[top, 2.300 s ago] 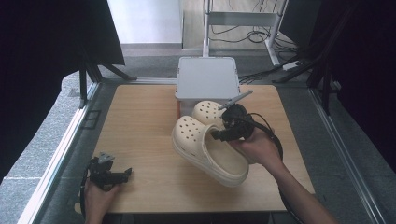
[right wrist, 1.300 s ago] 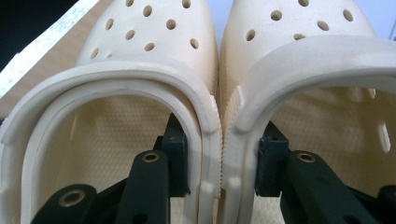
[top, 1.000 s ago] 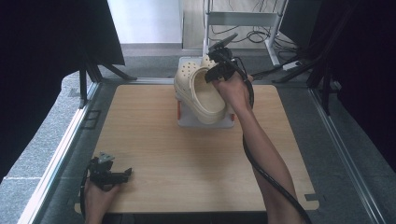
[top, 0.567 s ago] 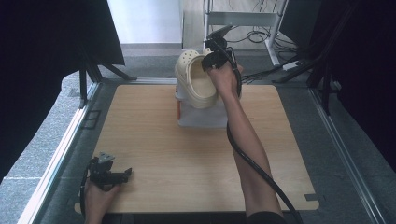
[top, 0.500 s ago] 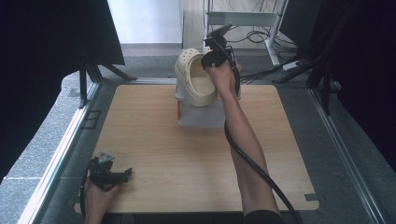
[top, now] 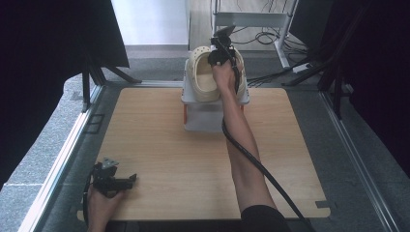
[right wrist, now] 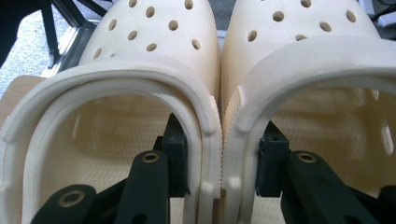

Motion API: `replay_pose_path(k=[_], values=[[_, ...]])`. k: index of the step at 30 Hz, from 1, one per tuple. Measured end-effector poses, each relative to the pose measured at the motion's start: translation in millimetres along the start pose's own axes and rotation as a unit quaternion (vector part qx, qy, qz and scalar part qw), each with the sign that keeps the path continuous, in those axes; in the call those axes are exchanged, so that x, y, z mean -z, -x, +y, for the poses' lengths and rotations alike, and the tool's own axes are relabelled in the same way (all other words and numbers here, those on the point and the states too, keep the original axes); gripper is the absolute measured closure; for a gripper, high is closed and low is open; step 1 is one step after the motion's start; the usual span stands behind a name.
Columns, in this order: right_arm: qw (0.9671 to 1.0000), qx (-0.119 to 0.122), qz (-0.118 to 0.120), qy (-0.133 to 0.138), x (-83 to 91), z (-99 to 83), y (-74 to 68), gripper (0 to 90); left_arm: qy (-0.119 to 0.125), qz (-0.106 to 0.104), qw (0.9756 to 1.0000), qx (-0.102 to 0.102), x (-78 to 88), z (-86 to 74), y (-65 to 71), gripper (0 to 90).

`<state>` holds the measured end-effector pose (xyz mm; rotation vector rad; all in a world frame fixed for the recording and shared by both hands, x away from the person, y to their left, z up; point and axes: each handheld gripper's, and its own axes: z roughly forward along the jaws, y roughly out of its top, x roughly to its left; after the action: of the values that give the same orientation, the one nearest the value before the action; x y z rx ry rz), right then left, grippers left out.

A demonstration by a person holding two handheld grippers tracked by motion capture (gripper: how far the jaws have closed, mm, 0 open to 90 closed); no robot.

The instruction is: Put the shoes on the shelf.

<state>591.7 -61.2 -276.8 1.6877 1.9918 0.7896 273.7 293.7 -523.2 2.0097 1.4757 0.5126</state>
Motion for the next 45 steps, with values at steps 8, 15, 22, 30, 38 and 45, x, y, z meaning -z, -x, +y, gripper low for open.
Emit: replay_pose_path(k=[8,15,22,30,38,45], values=[[0.9999,0.002,0.013,0.001,-15.1,-6.9,1.5,62.2,0.000,0.000,1.0000,0.000,0.0,0.0,0.0,0.0],[0.9978,0.015,0.063,0.013,-13.8,-13.1,9.9,44.6,0.000,0.000,1.0000,0.000,0.0,0.0,0.0,0.0],[0.9939,0.081,0.074,0.016,-6.3,-19.4,7.5,31.1,0.000,0.000,1.0000,0.000,0.0,0.0,0.1,0.0],[0.9899,0.106,0.092,0.019,7.1,-25.8,11.7,25.7,0.000,0.000,1.0000,0.000,0.0,0.0,0.1,0.0],[0.9838,0.140,0.109,0.028,26.7,-32.0,11.6,23.7,0.000,0.001,1.0000,0.000,-0.1,-0.1,0.2,0.0],[0.9755,0.177,0.127,0.029,42.5,-40.6,4.5,19.8,0.001,0.001,1.0000,0.000,-0.1,-0.1,0.2,0.0]])
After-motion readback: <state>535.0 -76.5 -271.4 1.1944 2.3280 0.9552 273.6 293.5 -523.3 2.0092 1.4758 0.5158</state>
